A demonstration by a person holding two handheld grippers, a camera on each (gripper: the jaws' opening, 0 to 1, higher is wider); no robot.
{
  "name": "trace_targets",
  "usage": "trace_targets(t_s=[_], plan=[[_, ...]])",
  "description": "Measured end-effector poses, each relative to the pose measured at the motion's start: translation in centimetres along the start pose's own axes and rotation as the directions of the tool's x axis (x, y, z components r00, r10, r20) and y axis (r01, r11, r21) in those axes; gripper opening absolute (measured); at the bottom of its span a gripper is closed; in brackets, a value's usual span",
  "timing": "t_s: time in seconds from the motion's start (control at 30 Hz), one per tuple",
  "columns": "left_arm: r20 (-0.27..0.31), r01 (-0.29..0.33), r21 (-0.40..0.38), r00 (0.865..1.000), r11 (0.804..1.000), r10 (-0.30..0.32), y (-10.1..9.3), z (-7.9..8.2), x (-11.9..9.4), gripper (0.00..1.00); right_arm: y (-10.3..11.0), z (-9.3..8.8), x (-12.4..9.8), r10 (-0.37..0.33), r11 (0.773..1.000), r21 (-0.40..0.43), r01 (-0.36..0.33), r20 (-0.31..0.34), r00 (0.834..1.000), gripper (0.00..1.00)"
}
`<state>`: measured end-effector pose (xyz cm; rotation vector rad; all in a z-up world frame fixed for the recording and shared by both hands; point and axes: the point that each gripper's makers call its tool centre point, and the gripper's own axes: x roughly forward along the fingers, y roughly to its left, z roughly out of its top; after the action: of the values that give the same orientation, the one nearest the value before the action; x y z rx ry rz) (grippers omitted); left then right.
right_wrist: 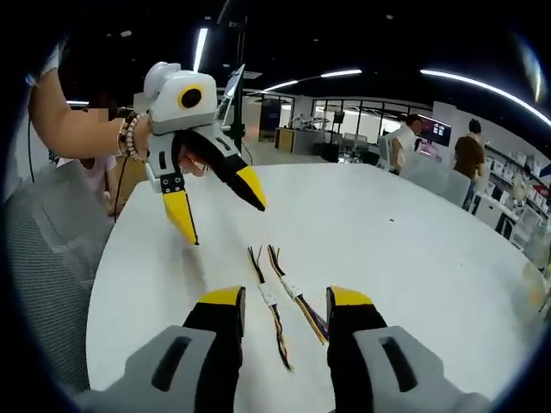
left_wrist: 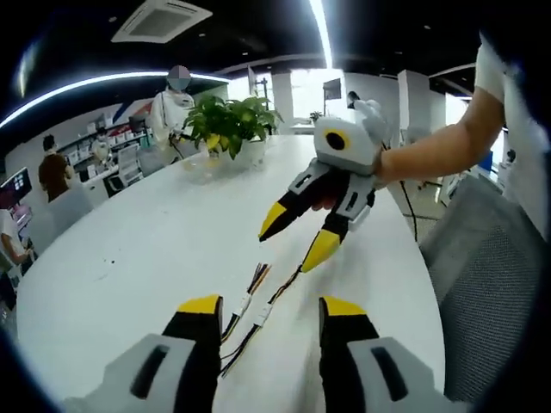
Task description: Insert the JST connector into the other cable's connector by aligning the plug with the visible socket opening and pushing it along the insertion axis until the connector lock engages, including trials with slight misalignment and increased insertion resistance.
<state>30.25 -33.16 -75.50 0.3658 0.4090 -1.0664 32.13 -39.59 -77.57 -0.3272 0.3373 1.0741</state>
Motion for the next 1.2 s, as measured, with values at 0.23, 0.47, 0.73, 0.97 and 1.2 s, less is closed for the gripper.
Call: trace_targets(t_s=[0.23, 0.47, 0.73, 0.97, 1.2], plan=[[0.021, -0.07, -0.046, 0.997, 0.996, 0.071, 0.0, 0.9, -2.3, 0.54, 0.3, 1.2, -1.6, -0.024, 0.999, -0.022, 0.025, 0.02, 1.0, 0.37], [0.05, -0.144, -0.082, 0.988, 0.986, 0.148, -0.3, 1.3, -5.7, 0.62, 0.3, 2.2, -3.4, -0.065, 0.998, 0.022, 0.063, 0.076, 0.995, 0.4], [0.044, -0.262, -0.162, 0.961, 0.951, 0.273, -0.6, -0.2, -10.3, 0.63, 1.1, 3.2, -6.0, -0.113, 0.993, 0.057, 0.106, 0.129, 0.985, 0.45], [0.04, -0.348, -0.237, 0.929, 0.907, 0.367, -1.4, -2.2, -13.9, 0.64, 1.2, 3.6, -8.3, -0.173, 0.982, 0.108, 0.155, 0.176, 0.969, 0.45], [0.047, -0.408, -0.266, 0.9, 0.873, 0.434, -2.8, -2.5, -17.1, 0.68, 1.7, 2.8, -10.6, -0.228, 0.969, 0.134, 0.207, 0.166, 0.959, 0.51]])
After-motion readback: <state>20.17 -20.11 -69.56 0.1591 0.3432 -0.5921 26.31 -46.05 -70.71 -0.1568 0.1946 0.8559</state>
